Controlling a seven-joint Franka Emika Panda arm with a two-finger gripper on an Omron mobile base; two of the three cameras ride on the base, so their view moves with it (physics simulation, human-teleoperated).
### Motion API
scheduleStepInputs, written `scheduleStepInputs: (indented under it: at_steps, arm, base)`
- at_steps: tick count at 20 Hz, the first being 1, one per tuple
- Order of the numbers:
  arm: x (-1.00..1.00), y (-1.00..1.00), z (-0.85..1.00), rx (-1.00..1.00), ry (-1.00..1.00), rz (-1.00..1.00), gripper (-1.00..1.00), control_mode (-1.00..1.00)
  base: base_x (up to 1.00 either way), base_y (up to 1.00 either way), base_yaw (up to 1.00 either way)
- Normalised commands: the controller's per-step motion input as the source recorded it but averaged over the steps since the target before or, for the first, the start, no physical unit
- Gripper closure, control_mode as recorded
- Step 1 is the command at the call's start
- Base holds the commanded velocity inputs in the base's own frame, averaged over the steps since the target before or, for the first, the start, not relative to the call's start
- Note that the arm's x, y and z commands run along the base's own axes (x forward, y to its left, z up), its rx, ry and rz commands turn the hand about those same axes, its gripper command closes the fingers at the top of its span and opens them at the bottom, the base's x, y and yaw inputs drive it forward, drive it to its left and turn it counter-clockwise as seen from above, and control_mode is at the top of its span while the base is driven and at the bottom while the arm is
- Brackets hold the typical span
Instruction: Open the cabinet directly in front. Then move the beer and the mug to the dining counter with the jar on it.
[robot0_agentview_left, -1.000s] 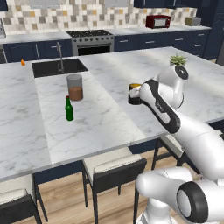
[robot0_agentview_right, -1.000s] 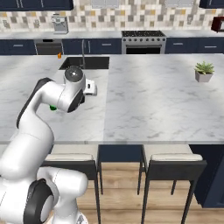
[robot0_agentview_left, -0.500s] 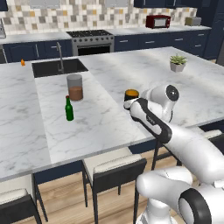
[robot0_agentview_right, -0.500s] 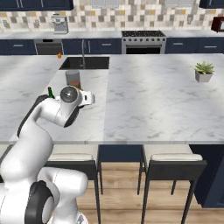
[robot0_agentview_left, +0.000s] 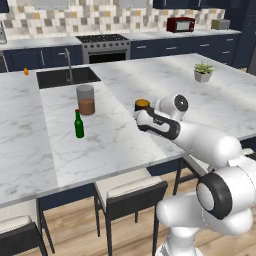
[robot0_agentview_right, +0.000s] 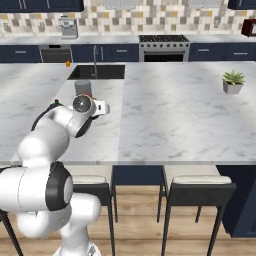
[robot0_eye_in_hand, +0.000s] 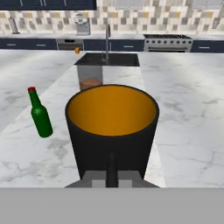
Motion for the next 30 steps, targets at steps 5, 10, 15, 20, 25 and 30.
scheduleStepInputs:
  at_steps: [5,10,15,20,25,30]
  arm:
    - [0.68,0.29,-0.28,-0.01,0.00,-0.01,1.00,-1.00]
    - [0.49,0.19,-0.39,0.00,0.00,0.00,1.00,-1.00]
    - [0.20,0.00,-0.58,0.00,-0.02,0.00,1.00,-1.00]
    - [0.29,0.01,-0.41,0.00,0.00,0.00,1.00,-1.00]
    - [0.42,0.00,-0.11,0.00,0.00,0.00,1.00,-1.00]
    - [0.35,0.00,-0.17,0.00,0.00,0.00,1.00,-1.00]
  base:
    - [0.00,0.00,0.00]
    - [0.00,0.00,0.00]
    - [0.00,0.00,0.00]
    - [0.00,0.00,0.00]
    - [0.00,0.00,0.00]
    - [0.00,0.00,0.00]
